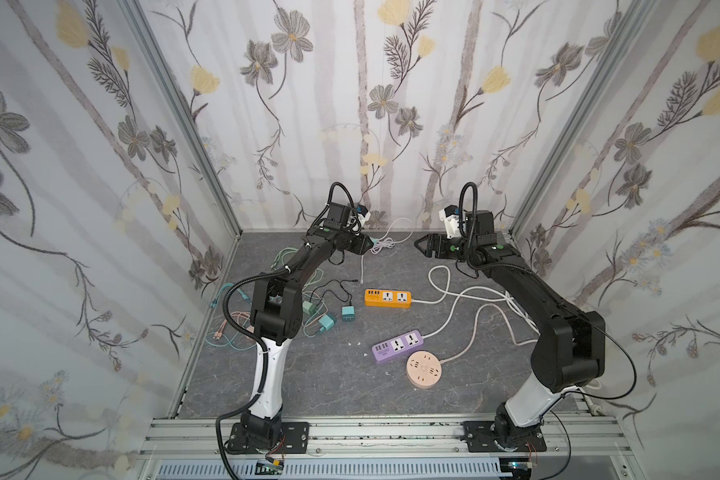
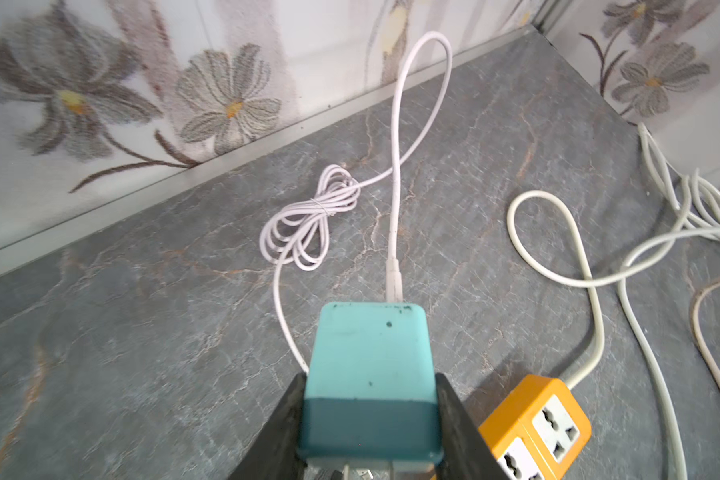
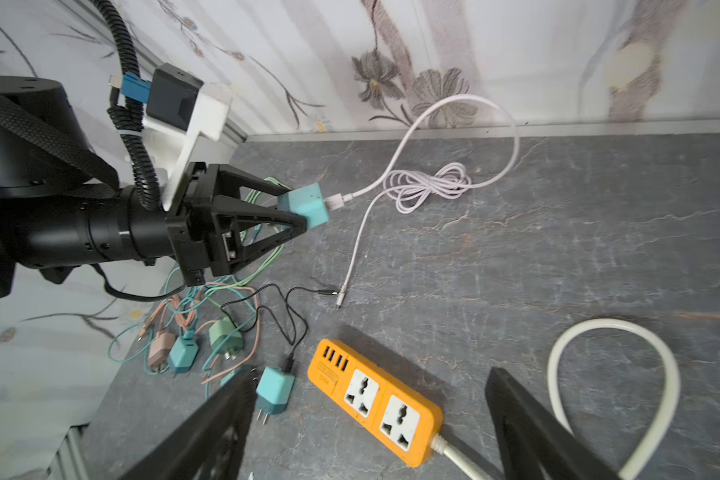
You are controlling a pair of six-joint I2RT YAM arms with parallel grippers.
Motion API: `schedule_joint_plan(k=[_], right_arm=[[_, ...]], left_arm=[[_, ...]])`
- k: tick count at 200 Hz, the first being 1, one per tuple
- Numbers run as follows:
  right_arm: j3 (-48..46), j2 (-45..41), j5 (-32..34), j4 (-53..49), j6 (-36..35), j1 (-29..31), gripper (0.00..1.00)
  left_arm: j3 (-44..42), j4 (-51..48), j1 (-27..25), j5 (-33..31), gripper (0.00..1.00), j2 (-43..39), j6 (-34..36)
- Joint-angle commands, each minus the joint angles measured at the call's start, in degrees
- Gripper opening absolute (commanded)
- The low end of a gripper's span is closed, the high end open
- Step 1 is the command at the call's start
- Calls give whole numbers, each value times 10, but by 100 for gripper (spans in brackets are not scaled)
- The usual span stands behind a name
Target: Insert the plug
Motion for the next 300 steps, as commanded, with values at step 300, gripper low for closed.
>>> schedule_joint_plan(k=[300], right_arm=[[323,275,-241,-258,-13,49,61]], left_arm=[[-303,353,-22,149,0,-103,350]])
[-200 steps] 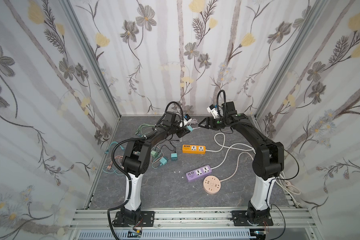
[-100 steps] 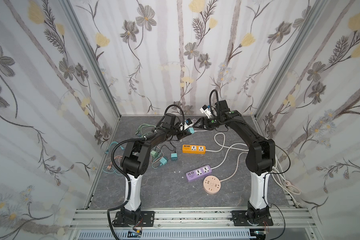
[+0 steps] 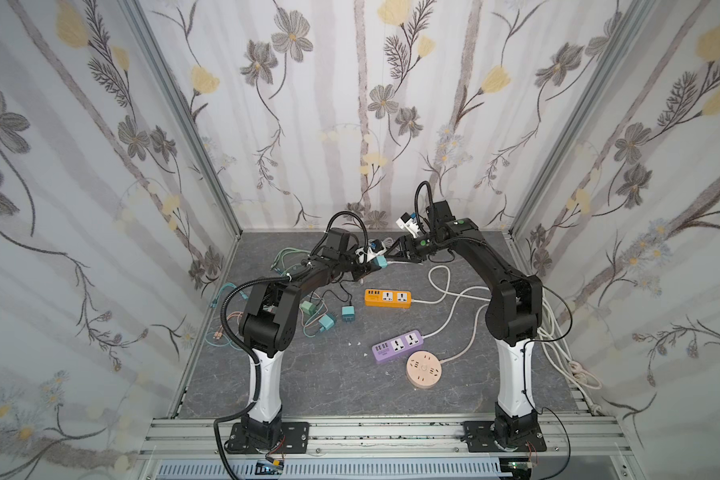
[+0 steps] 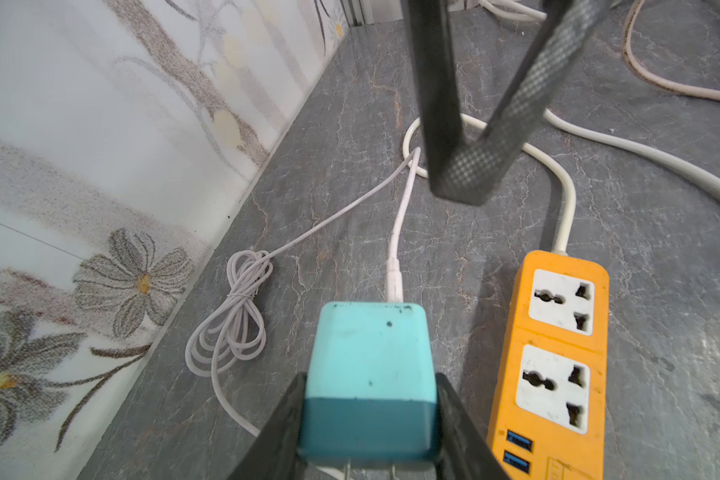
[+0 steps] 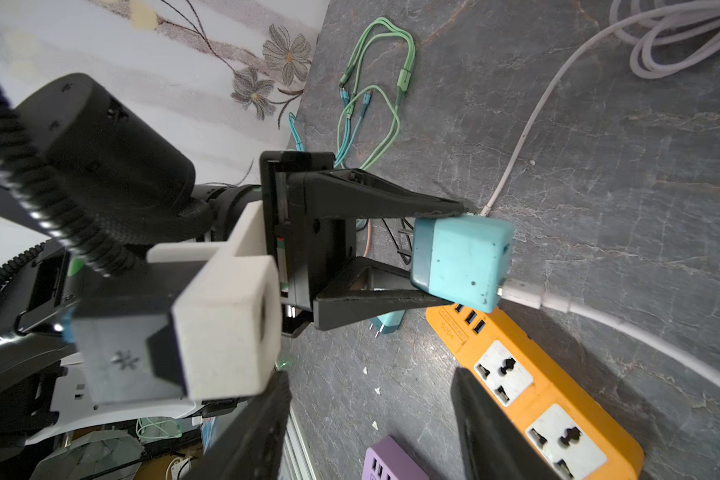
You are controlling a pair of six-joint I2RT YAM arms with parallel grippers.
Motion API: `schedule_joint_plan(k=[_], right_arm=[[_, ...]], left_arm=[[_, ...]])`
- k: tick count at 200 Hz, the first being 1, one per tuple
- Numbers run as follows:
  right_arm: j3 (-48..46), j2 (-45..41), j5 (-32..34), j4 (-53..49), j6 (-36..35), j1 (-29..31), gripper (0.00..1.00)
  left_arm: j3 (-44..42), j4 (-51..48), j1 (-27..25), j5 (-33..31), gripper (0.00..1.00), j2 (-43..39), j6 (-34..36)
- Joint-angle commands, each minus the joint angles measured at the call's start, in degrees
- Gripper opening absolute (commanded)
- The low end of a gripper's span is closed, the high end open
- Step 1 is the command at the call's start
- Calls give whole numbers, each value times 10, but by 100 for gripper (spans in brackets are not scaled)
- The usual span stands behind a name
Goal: Insert the plug
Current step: 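Bring the teal charger in the left gripper toward the right gripper above the orange strip, then take the teal charger with the right gripper while the left gripper withdraws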
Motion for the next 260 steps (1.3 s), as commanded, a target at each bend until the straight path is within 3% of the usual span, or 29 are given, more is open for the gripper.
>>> schedule_joint_plan(k=[1,23,71,137,183,210,241,260], right_arm=[[-3,8,-19,32,37,-4,61],[-47,-4,-3,70,67,-5,63],[-118,-27,-41,152,129,-19,69],[-145,-32,-122,205,119,-20,72],[-131,-31,-146,186,92,-20,53],[-112,-21,-146,140,61,-19,50],[-94,-6,-163,153,80,-16,49],[-92,-7,-169,161,80,-14,43]], left_arm=[[-23,77,-2,37,0,-13,-12],[-42,115,1,58,0,-21,-38],[-89,233,9,80,0,-32,-120],[-121,275,7,139,0,-45,-148],[-126,285,6,146,0,-42,-140],[-122,276,4,164,0,-42,-129],[-121,271,1,177,0,-45,-123],[-121,270,0,176,0,-42,-123]])
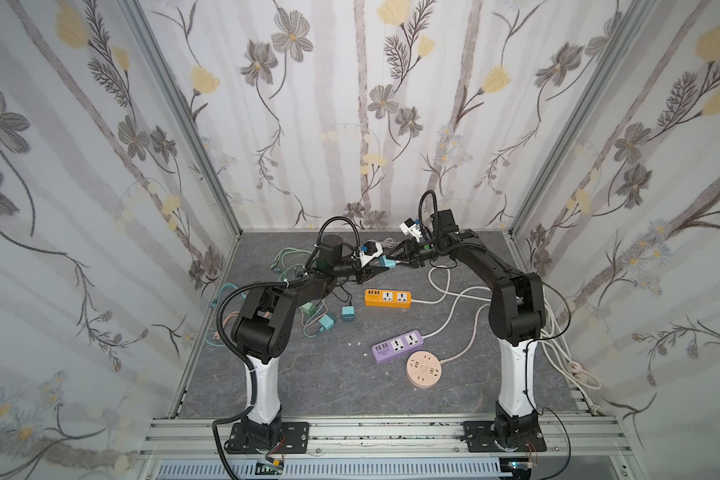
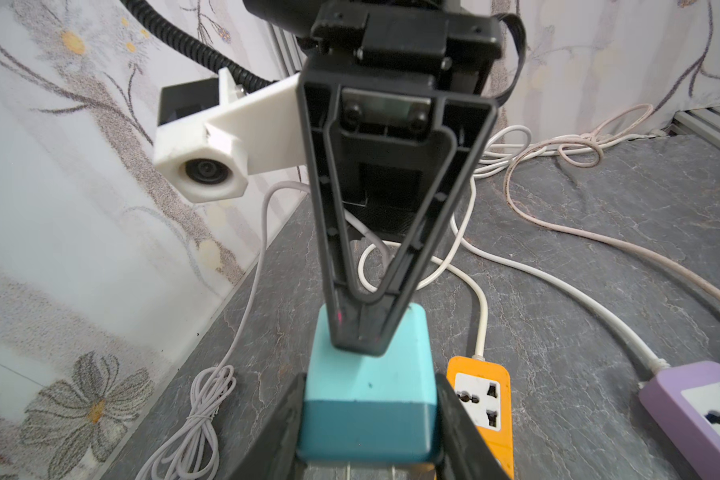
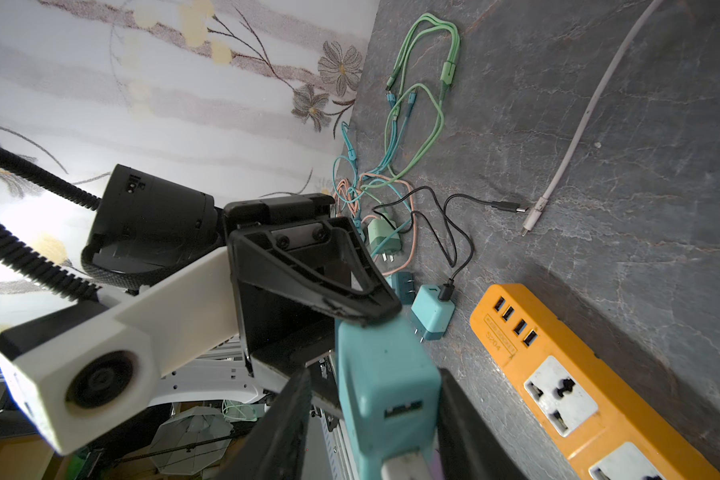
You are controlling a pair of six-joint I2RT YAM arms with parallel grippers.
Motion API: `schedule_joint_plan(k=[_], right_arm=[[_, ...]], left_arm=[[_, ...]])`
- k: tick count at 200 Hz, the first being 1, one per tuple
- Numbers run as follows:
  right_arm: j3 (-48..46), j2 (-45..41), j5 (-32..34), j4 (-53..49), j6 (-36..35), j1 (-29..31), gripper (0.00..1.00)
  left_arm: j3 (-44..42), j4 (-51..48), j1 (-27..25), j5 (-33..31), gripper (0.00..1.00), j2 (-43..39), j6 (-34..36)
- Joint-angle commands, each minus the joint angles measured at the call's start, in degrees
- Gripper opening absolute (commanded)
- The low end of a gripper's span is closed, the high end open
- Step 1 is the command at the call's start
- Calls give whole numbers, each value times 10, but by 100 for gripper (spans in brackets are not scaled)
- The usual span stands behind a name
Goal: Insert the plug
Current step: 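Take the teal charger with the right gripper while the left gripper withdraws, then lower the teal charger with the right gripper onto the orange strip socket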
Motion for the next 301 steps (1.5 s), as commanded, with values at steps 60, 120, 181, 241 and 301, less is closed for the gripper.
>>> schedule_joint_plan(k=[60,120,181,241,301], right_arm=[[8,-15,-33,-55,-91,5,13],[52,-20,123,-160,-260,14,0],[120,7,307,-310,-534,60,0],[126,18,440,-336,-660,100,0],[127,28,502,-323,-730,126,0]], left_arm=[[9,-17,-2,12,0,0,25],[-120,193,0,-234,98,-37,-91],[-241,267,0,-467,100,-130,-225],[-269,106,2,-671,100,-252,-256],[-290,-52,7,-741,100,-337,-273]])
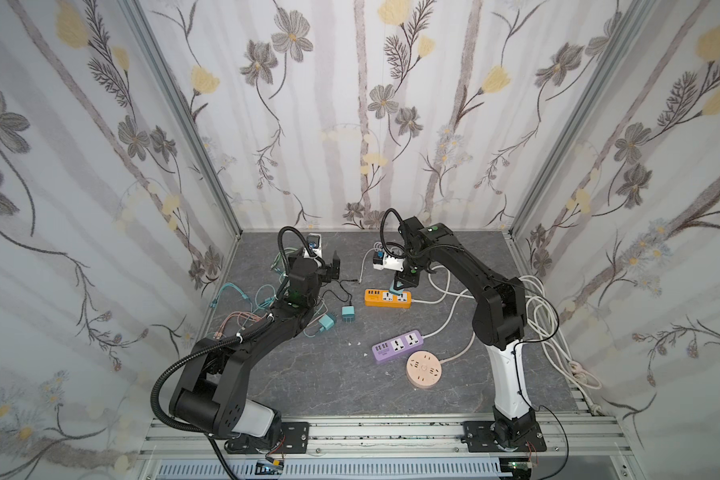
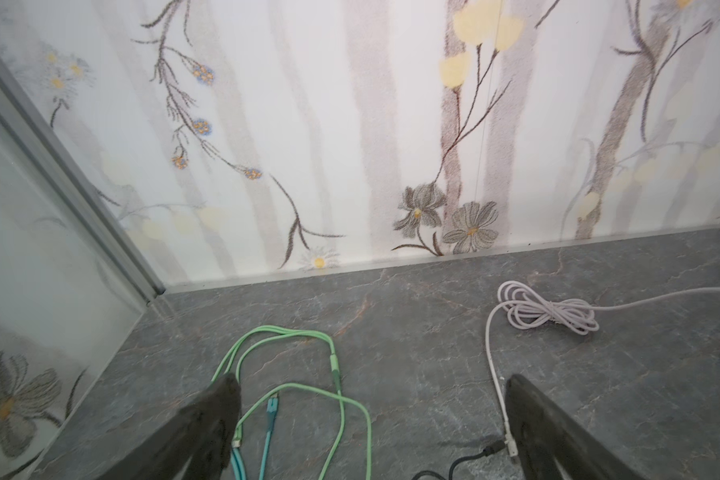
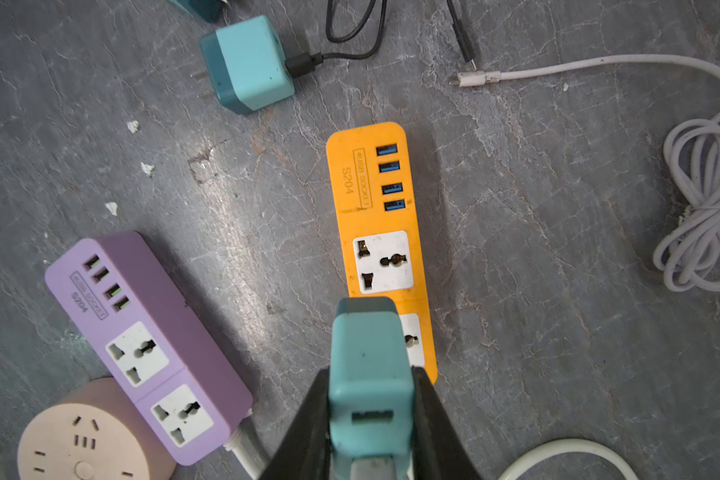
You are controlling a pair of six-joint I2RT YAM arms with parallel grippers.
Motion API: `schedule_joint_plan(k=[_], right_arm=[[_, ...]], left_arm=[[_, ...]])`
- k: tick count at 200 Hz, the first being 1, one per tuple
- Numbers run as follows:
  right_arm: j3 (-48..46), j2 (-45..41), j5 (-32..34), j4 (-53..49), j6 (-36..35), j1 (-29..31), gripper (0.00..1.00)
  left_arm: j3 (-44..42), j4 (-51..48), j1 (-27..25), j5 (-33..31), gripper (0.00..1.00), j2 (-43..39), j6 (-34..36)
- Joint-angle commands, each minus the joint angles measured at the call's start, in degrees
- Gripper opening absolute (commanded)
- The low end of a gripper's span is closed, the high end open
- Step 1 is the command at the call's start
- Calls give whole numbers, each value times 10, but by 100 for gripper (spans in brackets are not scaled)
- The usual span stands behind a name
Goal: Insert the plug
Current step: 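Lower the teal charger with the right gripper onto the orange strip socket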
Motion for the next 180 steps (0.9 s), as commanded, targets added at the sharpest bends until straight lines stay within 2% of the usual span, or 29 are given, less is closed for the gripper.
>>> schedule_joint_plan(k=[1,79,135,180], right_arm=[[5,6,29,9,-49,8,0],[12,28,26,36,-85,35,0],[16,47,67,37,-108,46,0],[27,36,72,14,-119,45,0]], left_arm=[[-19,-57,1,-54,100,-21,-14],[-26,-78,12,-108,100,-32,-24],[-31,-86,17,-108,100,-34,-19],[-34,-85,20,-108,100,-31,-19]])
